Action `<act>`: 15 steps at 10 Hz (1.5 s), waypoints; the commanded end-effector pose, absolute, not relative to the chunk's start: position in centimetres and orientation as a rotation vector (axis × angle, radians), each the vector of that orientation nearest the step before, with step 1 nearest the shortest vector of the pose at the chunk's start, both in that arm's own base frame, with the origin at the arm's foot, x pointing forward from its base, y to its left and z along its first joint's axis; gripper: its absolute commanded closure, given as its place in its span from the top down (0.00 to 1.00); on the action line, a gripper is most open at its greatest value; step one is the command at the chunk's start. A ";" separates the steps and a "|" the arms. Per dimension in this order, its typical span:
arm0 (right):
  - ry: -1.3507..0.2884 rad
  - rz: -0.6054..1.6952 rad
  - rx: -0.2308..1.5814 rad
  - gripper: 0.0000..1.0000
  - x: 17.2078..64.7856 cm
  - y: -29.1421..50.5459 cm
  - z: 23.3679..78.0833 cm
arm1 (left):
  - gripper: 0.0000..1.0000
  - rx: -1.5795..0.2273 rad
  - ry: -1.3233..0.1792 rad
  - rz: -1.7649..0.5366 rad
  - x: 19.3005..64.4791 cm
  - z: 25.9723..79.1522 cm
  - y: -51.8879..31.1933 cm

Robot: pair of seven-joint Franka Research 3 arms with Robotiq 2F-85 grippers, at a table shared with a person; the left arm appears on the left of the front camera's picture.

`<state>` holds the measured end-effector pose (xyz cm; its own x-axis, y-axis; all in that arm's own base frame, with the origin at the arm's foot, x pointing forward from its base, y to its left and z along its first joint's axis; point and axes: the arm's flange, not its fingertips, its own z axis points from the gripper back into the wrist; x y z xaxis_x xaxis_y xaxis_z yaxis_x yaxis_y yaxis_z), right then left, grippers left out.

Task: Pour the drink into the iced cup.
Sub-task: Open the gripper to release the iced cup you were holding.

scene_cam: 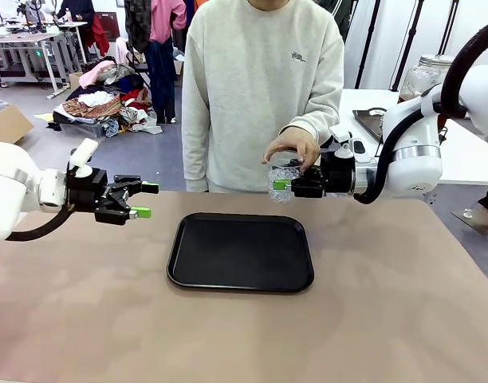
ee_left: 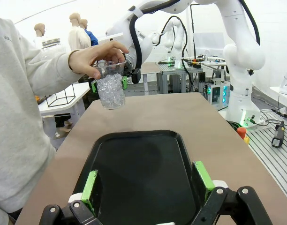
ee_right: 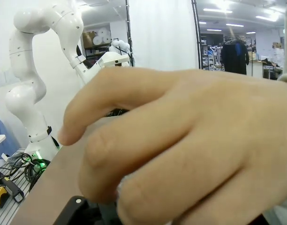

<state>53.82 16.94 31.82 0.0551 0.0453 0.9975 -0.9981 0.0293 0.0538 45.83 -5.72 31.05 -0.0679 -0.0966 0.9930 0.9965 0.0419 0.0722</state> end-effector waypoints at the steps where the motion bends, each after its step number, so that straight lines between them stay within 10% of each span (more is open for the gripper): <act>1: -1.121 1.154 1.198 0.71 54.8 17.3 32.5 | 1.00 -1.071 -1.213 -1.275 45.8 31.1 -5.8; 15: -1.116 1.159 1.201 0.71 54.8 17.5 32.4 | 1.00 -1.071 -1.213 -1.275 45.8 31.1 -5.8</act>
<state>53.94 17.01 31.80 0.0612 0.0450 0.9971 -0.9978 0.0289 0.0600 45.83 -5.73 31.05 -0.0679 -0.0966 0.9930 0.9965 0.0419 0.0722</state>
